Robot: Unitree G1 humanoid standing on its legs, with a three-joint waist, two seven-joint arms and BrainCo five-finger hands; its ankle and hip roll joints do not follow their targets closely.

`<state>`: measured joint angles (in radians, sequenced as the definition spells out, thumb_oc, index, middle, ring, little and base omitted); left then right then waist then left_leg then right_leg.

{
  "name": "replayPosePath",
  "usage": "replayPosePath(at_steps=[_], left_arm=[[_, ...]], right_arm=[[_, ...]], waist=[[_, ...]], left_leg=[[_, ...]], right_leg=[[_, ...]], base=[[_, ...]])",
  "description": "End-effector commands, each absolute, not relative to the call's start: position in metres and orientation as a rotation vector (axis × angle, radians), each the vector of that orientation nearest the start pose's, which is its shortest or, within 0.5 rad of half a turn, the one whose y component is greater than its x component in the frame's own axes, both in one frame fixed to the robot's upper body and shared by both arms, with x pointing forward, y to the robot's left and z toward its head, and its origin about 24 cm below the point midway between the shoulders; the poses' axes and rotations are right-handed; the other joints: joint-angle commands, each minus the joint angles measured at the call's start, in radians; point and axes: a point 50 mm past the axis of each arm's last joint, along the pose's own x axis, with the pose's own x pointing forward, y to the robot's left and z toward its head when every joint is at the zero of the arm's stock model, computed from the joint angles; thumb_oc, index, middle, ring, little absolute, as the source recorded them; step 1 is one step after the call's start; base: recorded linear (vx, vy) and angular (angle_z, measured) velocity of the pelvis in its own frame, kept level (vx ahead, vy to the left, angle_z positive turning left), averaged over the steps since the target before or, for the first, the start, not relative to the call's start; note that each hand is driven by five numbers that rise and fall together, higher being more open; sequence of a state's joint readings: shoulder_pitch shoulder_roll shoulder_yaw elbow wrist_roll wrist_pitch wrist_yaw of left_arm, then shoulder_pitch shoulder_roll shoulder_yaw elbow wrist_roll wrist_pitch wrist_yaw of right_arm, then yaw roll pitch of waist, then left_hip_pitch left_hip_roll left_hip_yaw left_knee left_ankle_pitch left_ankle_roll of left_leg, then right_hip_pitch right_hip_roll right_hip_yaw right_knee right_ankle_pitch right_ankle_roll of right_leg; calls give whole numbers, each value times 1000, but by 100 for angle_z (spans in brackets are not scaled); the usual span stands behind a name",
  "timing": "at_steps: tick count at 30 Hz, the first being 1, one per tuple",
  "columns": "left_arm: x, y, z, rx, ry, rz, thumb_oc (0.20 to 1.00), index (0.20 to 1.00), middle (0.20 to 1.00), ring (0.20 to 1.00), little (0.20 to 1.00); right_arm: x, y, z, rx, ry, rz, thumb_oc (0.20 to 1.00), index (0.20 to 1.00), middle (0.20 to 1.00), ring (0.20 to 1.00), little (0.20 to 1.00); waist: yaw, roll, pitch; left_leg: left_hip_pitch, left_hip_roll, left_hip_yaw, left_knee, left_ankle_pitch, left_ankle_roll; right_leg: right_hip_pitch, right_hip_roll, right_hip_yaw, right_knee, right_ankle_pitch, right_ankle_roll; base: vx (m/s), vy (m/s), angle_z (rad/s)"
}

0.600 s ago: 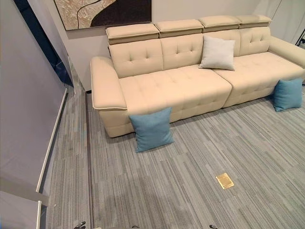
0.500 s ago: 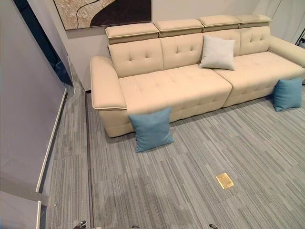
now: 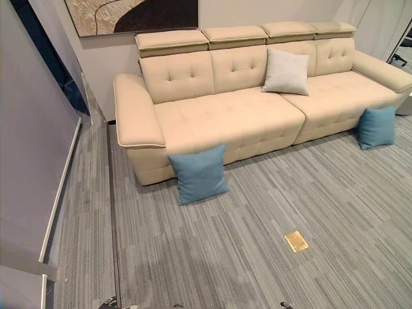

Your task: Pick up all the scattered cushions and arrange them neatly on the sofa.

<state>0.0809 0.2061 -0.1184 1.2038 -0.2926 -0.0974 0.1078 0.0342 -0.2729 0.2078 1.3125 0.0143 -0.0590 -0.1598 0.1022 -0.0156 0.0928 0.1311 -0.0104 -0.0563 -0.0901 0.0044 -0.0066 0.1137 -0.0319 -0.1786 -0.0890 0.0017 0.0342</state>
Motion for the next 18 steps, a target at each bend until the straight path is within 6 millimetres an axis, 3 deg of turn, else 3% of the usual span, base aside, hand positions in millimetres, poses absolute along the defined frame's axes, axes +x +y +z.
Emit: replayPosePath(at_steps=[1, 9, 12, 14, 16, 17, 18], left_arm=[[86, 232, -162, 98, 1156, 293, 1000, 1000, 1000, 1000, 1000], [91, 237, -160, 113, 1146, 303, 1000, 1000, 1000, 1000, 1000], [96, 241, -158, 100, 1124, 320, 1000, 1000, 1000, 1000, 1000], [100, 242, -156, 98, 1110, 320, 1000, 1000, 1000, 1000, 1000], [101, 243, -156, 103, 1113, 319, 1000, 1000, 1000, 1000, 1000], [104, 244, -155, 94, 1096, 327, 1000, 1000, 1000, 1000, 1000], [104, 244, -155, 93, 1096, 327, 1000, 1000, 1000, 1000, 1000]], right_arm=[[90, -243, -159, -473, 1197, -94, 1000, 1000, 1000, 1000, 1000], [113, -235, -155, -475, 1130, -68, 1000, 1000, 1000, 1000, 1000], [124, -229, -153, -473, 1094, -42, 1000, 1000, 1000, 1000, 1000], [128, -226, -152, -469, 1080, -35, 1000, 1000, 1000, 1000, 1000], [128, -225, -153, -471, 1079, -26, 1000, 1000, 1000, 1000, 1000], [130, -226, -152, -488, 1074, -15, 1000, 1000, 1000, 1000, 1000], [130, -226, -152, -488, 1074, -15, 1000, 1000, 1000, 1000, 1000]], waist=[[13, -33, 48], [36, -41, 76], [40, -44, 111], [40, -40, 128], [49, -43, 129], [57, -53, 129], [57, -51, 131]], left_leg=[[-23, -26, -25, 43, -43, -1], [-67, -41, -14, 125, -83, 30], [-76, -49, -23, 171, -103, 55], [-75, -42, -22, 183, -112, 62], [-59, -41, -19, 186, -132, 63], [-36, -42, -18, 173, -146, 60], [-33, -40, -19, 172, -147, 59]], right_leg=[[25, -57, -33, 24, -2, 96], [-56, -82, -15, 172, -23, 111], [-155, -102, -10, 356, 41, 141], [-200, -109, -16, 425, 52, 143], [-230, -128, -54, 428, 49, 135], [-248, -138, -98, 348, 51, 123], [-244, -136, -99, 346, 51, 123]], base=[[5, 81, 1], [-17, 73, -12], [-13, 83, -14], [54, 81, -10], [161, 39, -19], [129, -31, -5], [251, -91, -11]])
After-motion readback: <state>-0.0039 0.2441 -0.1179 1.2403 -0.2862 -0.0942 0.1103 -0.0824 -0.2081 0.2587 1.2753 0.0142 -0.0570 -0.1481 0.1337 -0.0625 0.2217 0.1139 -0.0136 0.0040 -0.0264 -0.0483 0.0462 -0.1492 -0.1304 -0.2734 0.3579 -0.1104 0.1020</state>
